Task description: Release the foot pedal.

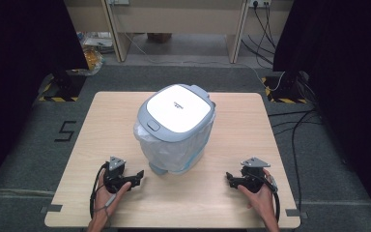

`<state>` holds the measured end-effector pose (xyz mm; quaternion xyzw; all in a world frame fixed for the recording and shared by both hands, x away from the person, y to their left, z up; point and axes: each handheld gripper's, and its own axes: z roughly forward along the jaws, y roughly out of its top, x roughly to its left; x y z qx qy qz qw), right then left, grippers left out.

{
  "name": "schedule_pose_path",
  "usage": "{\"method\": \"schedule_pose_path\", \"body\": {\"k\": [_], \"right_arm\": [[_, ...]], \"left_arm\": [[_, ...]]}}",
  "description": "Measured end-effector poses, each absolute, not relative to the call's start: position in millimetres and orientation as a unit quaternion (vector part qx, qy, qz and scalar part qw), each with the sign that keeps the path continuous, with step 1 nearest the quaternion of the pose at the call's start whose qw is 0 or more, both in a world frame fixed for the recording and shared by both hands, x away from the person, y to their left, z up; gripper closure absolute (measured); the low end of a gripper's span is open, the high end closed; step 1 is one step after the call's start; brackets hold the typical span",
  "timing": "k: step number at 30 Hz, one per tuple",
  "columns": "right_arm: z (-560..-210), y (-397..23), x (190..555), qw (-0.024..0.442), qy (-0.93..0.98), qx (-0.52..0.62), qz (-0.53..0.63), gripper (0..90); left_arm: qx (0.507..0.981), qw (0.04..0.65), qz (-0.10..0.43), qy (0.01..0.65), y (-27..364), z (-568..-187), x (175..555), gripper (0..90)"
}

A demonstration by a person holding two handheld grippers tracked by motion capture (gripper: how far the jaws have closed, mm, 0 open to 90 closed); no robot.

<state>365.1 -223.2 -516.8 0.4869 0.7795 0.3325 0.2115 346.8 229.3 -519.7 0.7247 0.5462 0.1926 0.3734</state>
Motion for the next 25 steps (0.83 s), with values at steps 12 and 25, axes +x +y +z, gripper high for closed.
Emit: {"method": "schedule_pose_path", "body": {"k": [12,25], "right_arm": [[-516.7,-223.2,365.0,0.211,0.78,0.487,0.333,14.7],[-516.8,-223.2,365.0,0.211,0.78,0.487,0.332,14.6]], "left_arm": [[0.748,0.342,0.218,0.525,221.6,-524.1,343.8,12.6],[0.749,0.339,0.217,0.526,220.9,-524.2,344.6,10.3]]}}
